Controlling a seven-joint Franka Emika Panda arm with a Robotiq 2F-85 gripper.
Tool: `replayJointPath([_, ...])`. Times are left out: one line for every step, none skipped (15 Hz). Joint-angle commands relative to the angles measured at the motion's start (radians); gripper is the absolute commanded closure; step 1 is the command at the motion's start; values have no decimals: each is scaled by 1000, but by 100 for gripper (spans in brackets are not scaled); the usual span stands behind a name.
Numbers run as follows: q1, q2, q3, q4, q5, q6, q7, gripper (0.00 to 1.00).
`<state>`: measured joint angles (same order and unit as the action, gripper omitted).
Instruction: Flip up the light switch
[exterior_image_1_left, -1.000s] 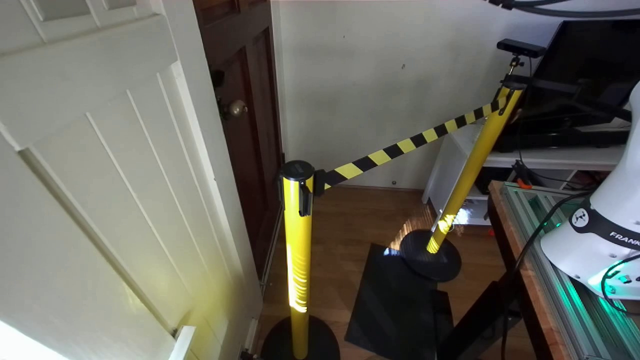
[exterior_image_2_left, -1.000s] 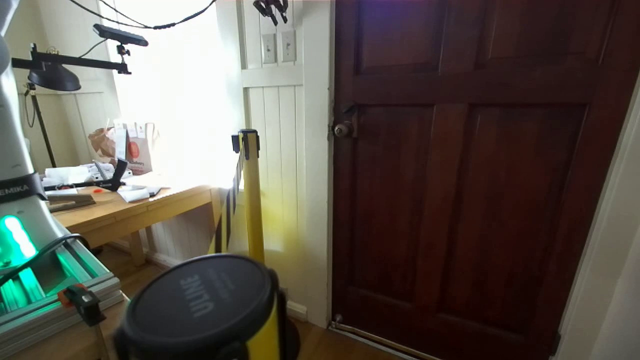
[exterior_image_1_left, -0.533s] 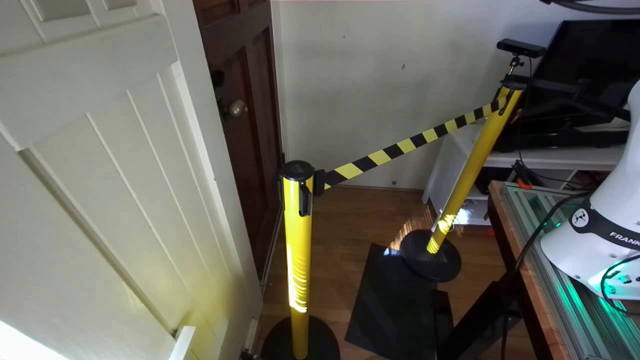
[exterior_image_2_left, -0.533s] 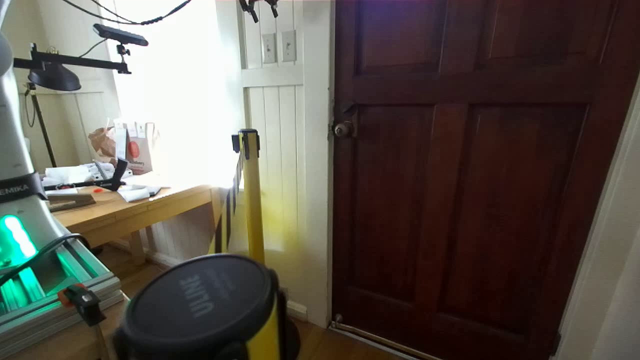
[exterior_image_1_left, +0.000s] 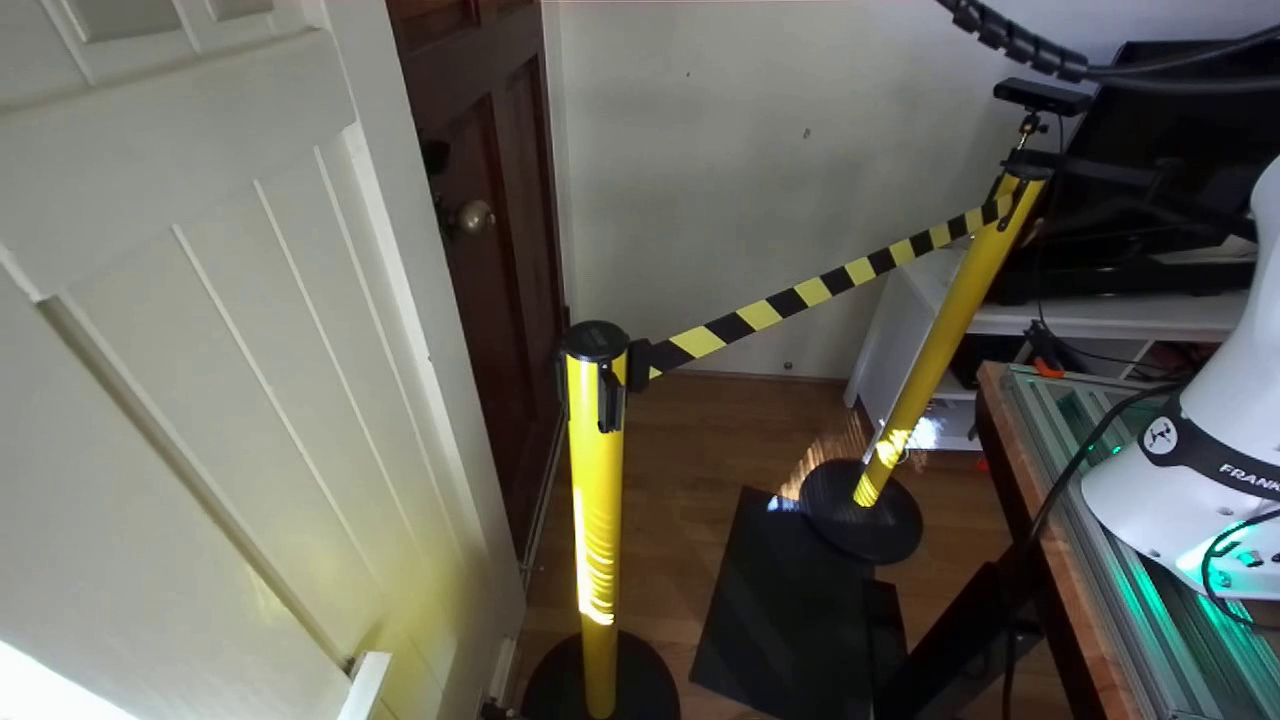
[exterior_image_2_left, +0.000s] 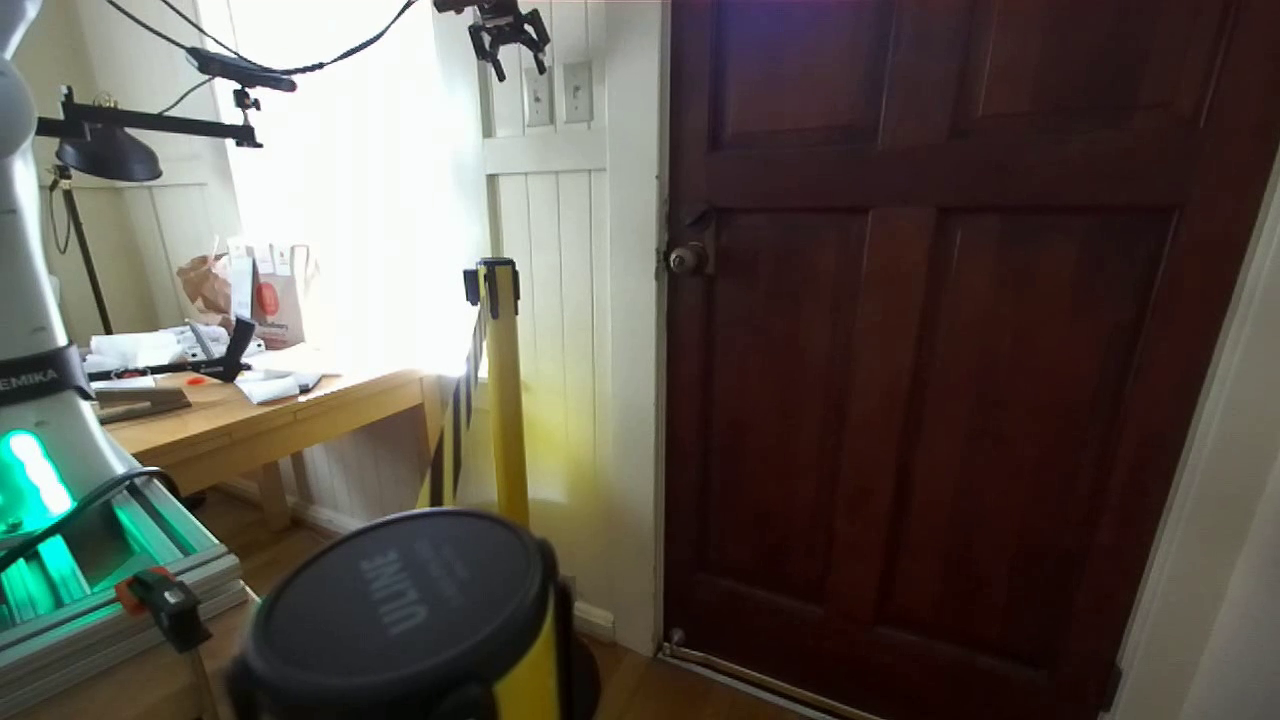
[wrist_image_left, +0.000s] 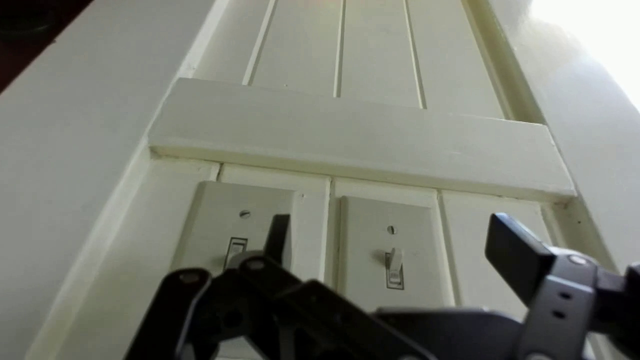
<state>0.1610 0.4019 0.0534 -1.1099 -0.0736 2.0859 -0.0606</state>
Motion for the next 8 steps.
replayJointPath([26,60,-3,55,-10,44,61,15])
replayJointPath([34,69,-8,59,-16,56,82,20])
replayJointPath([40,77,-12,65,-20,66,104,27])
replayJointPath([45,85,-15,71,-22,67,119,32])
replayJointPath([51,93,-20,78,-28,74,139,36])
replayJointPath([57,100,-26,83,-36,85,163,42])
replayJointPath([61,106,-31,87,-39,97,183,43])
replayJointPath([65,111,-37,91,-46,107,201,44])
